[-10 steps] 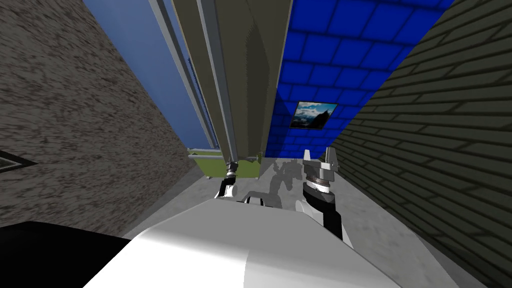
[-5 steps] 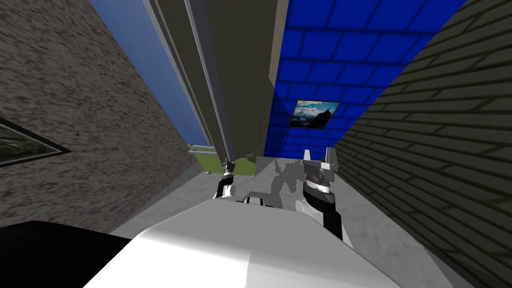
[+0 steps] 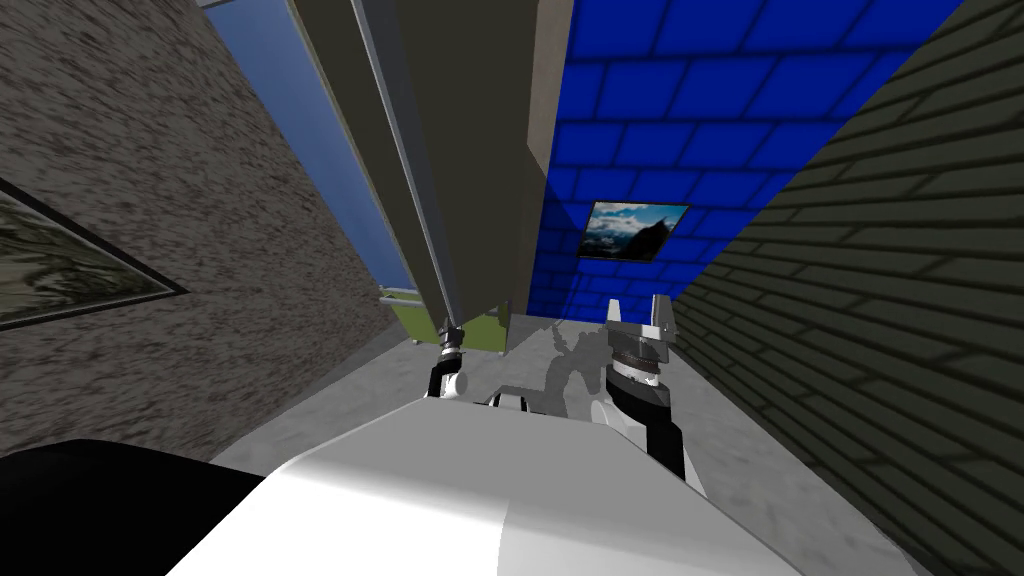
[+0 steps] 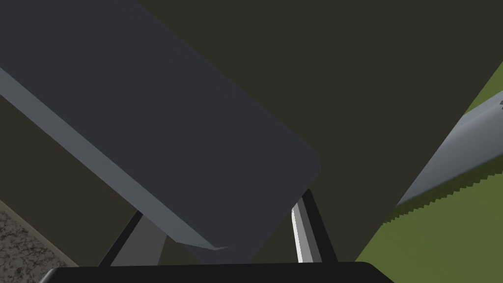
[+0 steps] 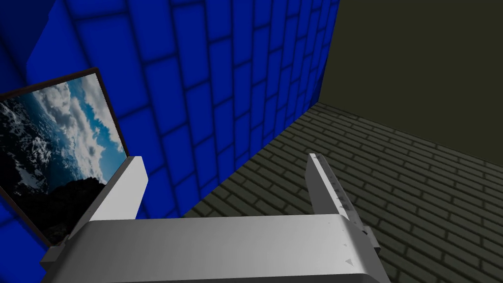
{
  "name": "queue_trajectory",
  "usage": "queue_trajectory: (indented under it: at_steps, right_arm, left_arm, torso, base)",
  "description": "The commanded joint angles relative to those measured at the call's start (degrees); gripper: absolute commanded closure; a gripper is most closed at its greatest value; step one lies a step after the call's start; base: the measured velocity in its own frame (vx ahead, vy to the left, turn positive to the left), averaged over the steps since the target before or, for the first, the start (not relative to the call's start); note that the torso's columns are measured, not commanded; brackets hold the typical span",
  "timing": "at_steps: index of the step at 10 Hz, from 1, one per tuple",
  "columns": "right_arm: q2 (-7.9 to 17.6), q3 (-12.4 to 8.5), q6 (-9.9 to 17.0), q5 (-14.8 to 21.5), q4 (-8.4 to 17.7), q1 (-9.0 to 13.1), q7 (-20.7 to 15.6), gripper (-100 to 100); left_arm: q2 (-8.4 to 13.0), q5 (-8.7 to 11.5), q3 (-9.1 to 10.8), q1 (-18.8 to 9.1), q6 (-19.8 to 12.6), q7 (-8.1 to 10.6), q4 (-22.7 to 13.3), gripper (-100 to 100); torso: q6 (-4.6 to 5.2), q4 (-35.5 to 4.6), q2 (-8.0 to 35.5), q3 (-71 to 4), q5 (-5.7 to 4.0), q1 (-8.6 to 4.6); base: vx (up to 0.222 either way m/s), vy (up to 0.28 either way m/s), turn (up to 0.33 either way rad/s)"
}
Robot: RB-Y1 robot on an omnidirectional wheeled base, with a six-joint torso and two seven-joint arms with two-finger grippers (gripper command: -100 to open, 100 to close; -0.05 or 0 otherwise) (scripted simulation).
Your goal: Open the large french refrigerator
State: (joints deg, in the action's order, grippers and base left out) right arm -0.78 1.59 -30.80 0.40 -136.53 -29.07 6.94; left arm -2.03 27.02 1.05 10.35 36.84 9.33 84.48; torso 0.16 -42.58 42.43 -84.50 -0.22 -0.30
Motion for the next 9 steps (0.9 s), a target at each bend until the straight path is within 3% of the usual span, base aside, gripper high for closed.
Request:
queue_trajectory:
  at_steps: [1, 5, 6, 9]
  right_arm:
    - [0.0, 0.0, 0.0, 0.0, 0.0, 0.0, 0.0, 0]
    - [0.0, 0.0, 0.0, 0.0, 0.0, 0.0, 0.0, 0]
    - [0.0, 0.0, 0.0, 0.0, 0.0, 0.0, 0.0, 0]
    - [0.0, 0.0, 0.0, 0.0, 0.0, 0.0, 0.0, 0]
  left_arm:
    - [-0.3, 1.7, 1.97, 0.5, 0.5, -1.71, 2.2, 100]
    - [-0.4, 3.8, 4.31, 1.6, 1.5, -3.43, 3.6, 100]
    - [-0.7, 4.4, 4.1, 2.3, -1.8, -4.12, 5.4, -100]
    - [-0.7, 5.8, 4.75, 2.3, -5.6, -5.54, 8.9, -100]
  torso:
    - [0.06, 0.0, -0.1, 0.0, -0.08, -0.23]
    - [-0.01, -0.2, 0.1, 0.0, -0.19, -0.25]
    - [-0.1, -0.2, 0.2, 0.0, -0.23, -0.22]
    - [-0.14, -0.2, 0.1, 0.0, -0.02, 0.62]
  base:
    - [0.022, -0.32, 0.179]
    - [0.015, -0.267, 0.111]
    - [0.008, -0.15, 0.116]
    - [-0.01, 0.011, 0.025]
